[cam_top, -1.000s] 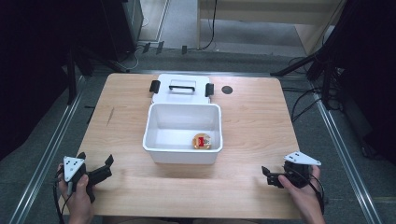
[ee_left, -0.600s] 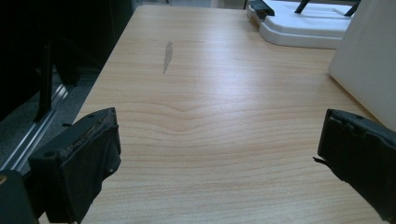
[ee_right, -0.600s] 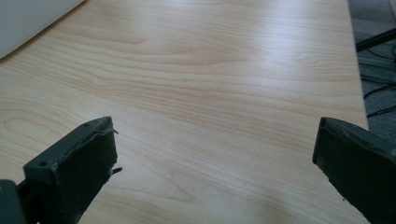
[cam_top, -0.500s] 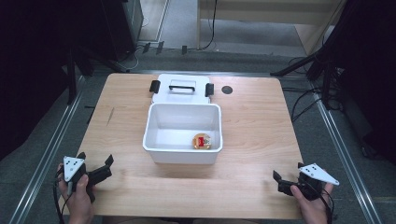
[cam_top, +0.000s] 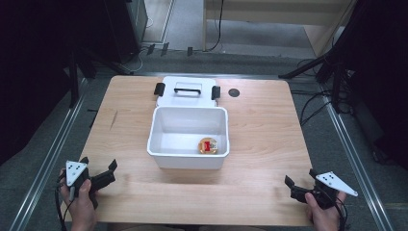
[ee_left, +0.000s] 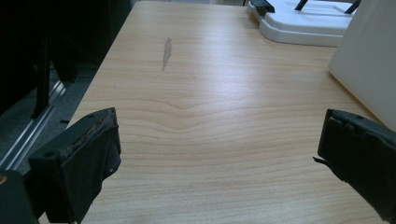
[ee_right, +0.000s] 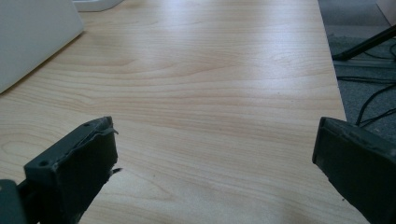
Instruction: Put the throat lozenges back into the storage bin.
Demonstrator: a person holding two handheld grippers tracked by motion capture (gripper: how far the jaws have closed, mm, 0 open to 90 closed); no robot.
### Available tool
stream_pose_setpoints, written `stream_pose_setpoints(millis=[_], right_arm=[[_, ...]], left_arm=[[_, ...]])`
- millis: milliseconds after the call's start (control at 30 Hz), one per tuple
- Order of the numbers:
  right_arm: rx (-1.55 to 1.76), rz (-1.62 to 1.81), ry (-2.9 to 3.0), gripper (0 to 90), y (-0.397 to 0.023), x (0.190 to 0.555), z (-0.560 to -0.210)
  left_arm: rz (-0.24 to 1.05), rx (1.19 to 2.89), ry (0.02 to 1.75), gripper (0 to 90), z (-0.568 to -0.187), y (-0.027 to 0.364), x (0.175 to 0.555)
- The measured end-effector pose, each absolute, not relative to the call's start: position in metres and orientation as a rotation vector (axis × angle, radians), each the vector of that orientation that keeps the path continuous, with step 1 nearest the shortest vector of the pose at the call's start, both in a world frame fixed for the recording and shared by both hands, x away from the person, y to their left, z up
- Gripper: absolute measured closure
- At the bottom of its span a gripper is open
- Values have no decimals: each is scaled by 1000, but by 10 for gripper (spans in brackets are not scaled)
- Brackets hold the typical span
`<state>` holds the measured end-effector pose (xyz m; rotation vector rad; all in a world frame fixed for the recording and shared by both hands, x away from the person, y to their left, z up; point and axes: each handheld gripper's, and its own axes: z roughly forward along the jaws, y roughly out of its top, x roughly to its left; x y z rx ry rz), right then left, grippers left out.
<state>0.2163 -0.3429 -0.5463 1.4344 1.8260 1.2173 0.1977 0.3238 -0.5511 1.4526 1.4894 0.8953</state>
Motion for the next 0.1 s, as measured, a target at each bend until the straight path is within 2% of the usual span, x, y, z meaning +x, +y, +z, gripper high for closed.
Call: stream_pose_setpoints(millis=[100], right_arm=[[1446,1232,1822,0,-344,217,-546]], left_arm=[[893,1454,1491,0,-551,324,198]])
